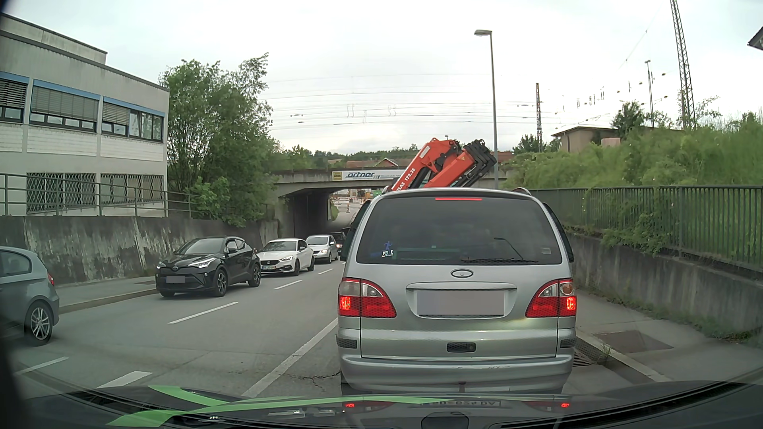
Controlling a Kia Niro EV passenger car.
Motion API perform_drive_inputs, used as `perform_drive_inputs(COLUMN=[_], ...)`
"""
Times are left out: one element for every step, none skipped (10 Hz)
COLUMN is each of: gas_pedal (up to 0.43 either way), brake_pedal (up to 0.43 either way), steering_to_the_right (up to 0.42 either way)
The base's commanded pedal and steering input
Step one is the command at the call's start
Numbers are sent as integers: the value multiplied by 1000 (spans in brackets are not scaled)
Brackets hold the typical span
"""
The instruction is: Follow the waypoints while adhering to traffic rules and regulations
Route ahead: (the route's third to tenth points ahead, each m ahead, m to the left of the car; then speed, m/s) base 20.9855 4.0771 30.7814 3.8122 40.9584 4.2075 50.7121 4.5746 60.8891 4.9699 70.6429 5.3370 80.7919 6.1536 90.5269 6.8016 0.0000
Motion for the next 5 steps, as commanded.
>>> perform_drive_inputs(gas_pedal=[0,0,0,0,0], brake_pedal=[287,280,287,287,287], steering_to_the_right=[17,17,24,30,30])
